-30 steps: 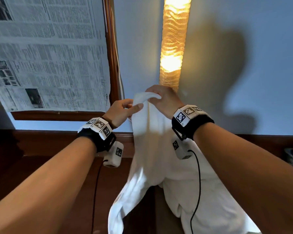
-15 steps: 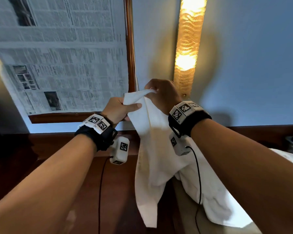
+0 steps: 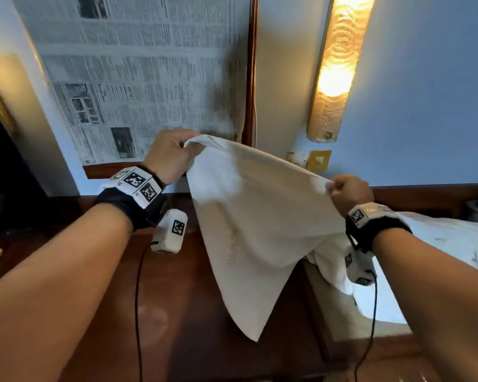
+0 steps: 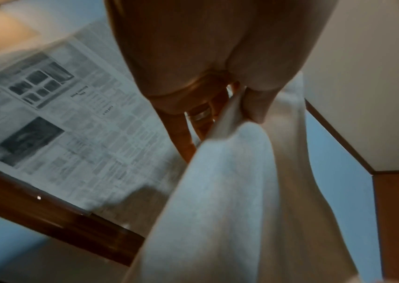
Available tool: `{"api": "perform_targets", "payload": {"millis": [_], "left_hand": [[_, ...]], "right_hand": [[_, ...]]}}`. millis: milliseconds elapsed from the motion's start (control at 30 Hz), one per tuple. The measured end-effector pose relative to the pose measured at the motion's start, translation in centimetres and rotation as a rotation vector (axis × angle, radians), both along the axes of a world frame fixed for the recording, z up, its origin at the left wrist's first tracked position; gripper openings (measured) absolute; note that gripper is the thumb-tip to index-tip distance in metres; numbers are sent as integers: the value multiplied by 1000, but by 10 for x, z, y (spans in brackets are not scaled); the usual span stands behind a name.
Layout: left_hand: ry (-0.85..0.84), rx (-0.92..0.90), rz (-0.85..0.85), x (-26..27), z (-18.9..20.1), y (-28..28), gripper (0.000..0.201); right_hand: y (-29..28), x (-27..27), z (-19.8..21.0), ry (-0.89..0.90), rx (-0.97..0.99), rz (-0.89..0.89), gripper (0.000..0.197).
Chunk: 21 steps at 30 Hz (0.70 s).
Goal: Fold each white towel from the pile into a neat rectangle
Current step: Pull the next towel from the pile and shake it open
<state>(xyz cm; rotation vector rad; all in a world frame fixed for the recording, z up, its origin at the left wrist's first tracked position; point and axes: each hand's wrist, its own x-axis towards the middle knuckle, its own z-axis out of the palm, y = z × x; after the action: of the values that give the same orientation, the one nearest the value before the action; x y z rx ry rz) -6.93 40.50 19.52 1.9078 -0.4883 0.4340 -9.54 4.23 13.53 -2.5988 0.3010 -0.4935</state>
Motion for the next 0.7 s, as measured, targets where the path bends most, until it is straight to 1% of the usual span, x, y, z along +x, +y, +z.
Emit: {"api": "perform_targets", "payload": {"millis": [33, 67, 100, 167, 233, 300, 367, 400, 433, 500, 533, 600, 633, 700], "left_hand": [[3, -6, -24, -1, -1, -2, 19], [9, -10, -44, -1, -2, -6, 26], [16, -2, -81, -3, -3, -14, 28], [39, 7, -188, -7, -2, -38, 17], [108, -38, -249, -13, 0, -67, 16], [159, -85, -254, -23, 1, -99, 19], [269, -155, -334, -26, -4, -125, 26], [311, -196, -372, -26, -7, -135, 27], [314, -212, -375, -26, -8, -143, 28], [255, -187, -324, -17, -12, -154, 27], [218, -167, -301, -13, -13, -160, 26], [166, -135, -278, -10, -9, -171, 28], [159, -130, -261, -9, -6, -176, 30], [139, -109, -209, -6, 1, -180, 36]], "right_hand": [[4, -3, 5, -45, 11, -24, 23], [11, -4, 12, -102, 10, -22, 24], [20, -5, 22, -169, -2, 14, 25], [43, -8, 46, -343, -56, 151, 22], [64, -9, 67, -518, -93, 334, 16], [77, -14, 81, -596, -107, 483, 14], [74, -17, 87, -608, -110, 523, 16], [67, -19, 86, -595, -101, 506, 17], [60, -21, 82, -571, -96, 476, 18], [45, -25, 69, -529, -90, 433, 24], [40, -29, 60, -535, -126, 428, 26], [28, -34, 38, -549, -271, 425, 24], [19, -34, 27, -501, -273, 415, 22], [-11, -28, 0, -329, -185, 363, 21]]}}
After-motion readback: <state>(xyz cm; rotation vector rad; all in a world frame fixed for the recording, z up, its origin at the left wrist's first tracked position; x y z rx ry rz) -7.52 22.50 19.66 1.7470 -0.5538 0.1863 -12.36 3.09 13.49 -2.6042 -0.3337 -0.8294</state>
